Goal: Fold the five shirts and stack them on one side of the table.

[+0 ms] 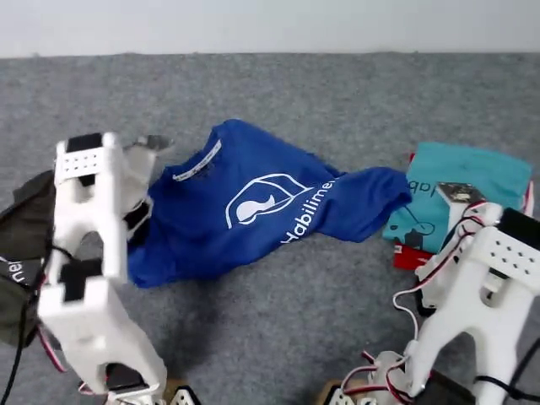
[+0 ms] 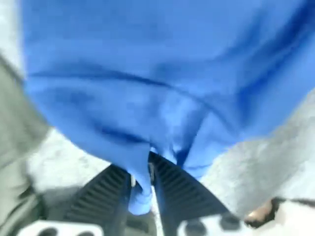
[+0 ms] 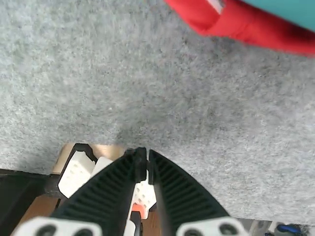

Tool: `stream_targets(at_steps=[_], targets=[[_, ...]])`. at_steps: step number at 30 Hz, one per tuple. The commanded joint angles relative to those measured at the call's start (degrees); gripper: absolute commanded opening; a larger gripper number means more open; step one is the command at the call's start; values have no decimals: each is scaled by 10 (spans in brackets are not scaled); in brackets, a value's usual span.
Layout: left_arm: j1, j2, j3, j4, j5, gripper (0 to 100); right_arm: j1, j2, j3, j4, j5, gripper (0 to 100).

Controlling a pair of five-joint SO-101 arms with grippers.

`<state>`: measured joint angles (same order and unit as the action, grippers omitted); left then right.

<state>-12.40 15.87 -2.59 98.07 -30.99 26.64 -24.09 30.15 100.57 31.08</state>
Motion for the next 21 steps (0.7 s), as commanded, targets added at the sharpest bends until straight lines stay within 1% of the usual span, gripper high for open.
stream_targets(at_steps=[1, 6, 10, 14, 18, 21], targets=[[62, -153, -45, 12, 74, 13, -40, -24, -4, -3, -6, 9], [157, -232, -138, 25, 167, 13, -102, -21, -3, -4, -6, 9], [229, -250, -218, 25, 243, 13, -117, -19, -1, -7, -6, 9], [287, -244, -319, 20, 284, 20, -115, -19, 1, -9, -6, 9], [331, -244, -400, -16, 315, 36, -115, -19, 18, -11, -6, 9], [352, -244, -453, -47, 337, 58, -115, -22, 41, -11, -6, 9]])
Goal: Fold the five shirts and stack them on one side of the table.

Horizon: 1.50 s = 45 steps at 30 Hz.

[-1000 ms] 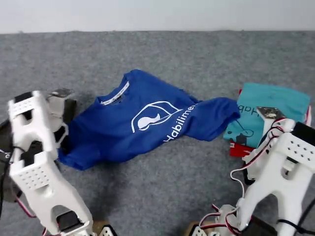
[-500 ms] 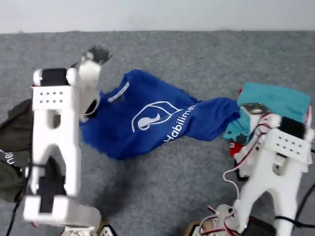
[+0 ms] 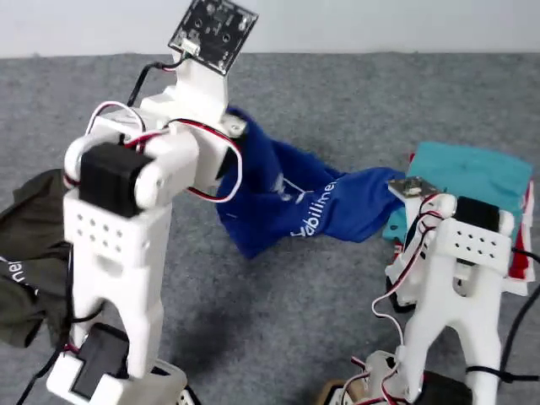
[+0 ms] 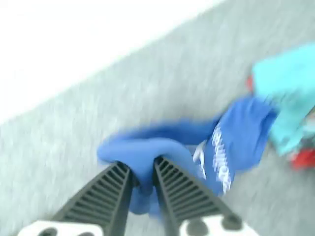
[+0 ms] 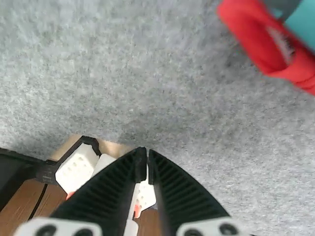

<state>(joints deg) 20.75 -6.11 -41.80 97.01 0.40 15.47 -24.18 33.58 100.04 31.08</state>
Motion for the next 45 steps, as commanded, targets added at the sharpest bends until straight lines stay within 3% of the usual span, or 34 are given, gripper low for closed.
stream_targets(at_steps=[1, 5, 15, 19, 23, 28, 32, 37, 45], targets=[[22, -25, -75, -46, 26, 58, -3, -22, 15, -7, -6, 9], [4, -25, -90, -63, 25, 58, -2, -23, 36, -22, -6, 9], [-233, -16, 93, -75, 25, 60, -15, -23, 33, -79, -6, 9], [-323, 16, 182, -88, 22, 60, -88, -23, 33, -98, -6, 9], [-391, 66, 242, -127, 19, 60, -213, -18, 32, -126, -7, 9], [-426, 130, 262, -142, -21, 58, -361, -17, 32, -204, -41, 9], [-443, 178, 261, -142, -22, 58, -437, -7, 32, -316, -47, 9], [-464, 209, 261, -141, -20, 58, -448, 117, 5, -454, -47, 9], [-471, 207, 260, -138, -21, 58, -444, 423, -270, -438, -47, 9]])
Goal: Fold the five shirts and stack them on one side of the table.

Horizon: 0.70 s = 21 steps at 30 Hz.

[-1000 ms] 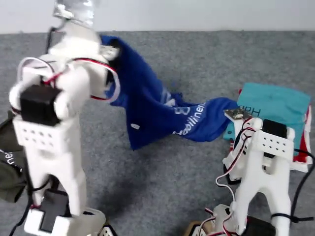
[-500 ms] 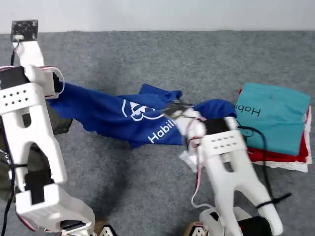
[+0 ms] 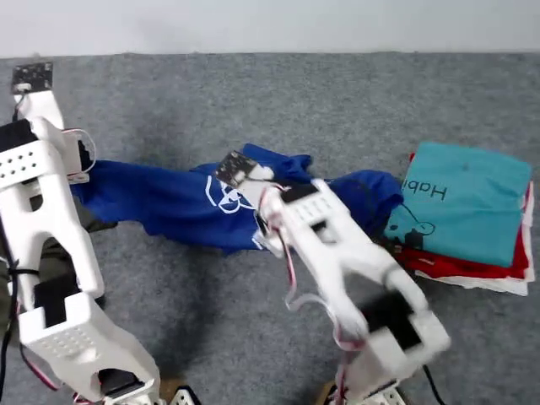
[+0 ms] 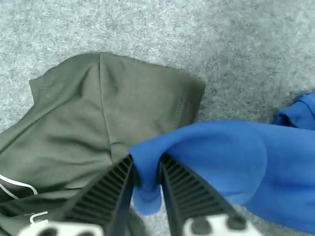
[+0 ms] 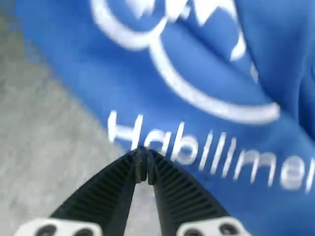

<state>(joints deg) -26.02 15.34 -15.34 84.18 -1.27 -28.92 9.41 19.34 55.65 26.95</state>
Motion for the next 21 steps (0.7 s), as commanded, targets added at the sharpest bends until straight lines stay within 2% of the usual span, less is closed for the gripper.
stream_targets(at_steps=[1, 13, 21], targets=[[-4, -7, -5, -9, -4, 58, 6, 123, -170, 11, -5, 9], [-4, -7, -2, 16, -4, 58, 80, 415, -697, 110, -5, 9], [-4, -7, -4, 8, -4, 58, 34, 489, -930, 368, -9, 9]])
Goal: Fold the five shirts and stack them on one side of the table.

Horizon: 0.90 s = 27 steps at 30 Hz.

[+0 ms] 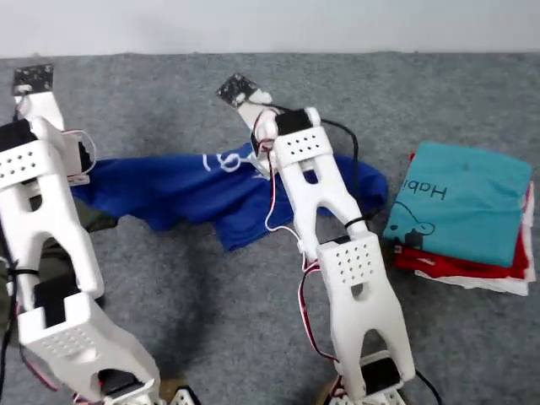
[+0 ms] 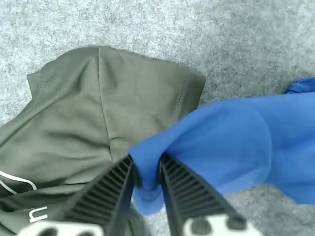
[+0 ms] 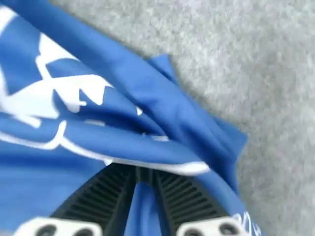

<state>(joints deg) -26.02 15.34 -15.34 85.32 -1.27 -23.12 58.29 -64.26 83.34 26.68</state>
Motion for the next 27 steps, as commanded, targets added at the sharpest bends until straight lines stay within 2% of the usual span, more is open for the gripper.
stream_targets(at_steps=[1, 4, 8, 12, 17, 22, 27], targets=[[-4, -7, -4, -4, -4, 58, -31, 6, -115, 121, -6, 9], [-4, -7, -4, -4, -3, 58, -54, 18, -159, 192, -6, 9], [-4, -4, -2, -11, -2, 58, -65, 4, -141, 197, -44, 9], [-4, -5, -2, -11, -2, 58, -95, -46, -40, 197, -53, 9], [-4, -5, -2, -11, -2, 58, -141, -120, 100, 196, -101, 17], [-4, -3, -2, -11, -1, 58, -180, -121, 143, 194, -136, 174], [-4, -2, -1, -11, -1, 58, -204, -87, 142, 193, -145, 194]])
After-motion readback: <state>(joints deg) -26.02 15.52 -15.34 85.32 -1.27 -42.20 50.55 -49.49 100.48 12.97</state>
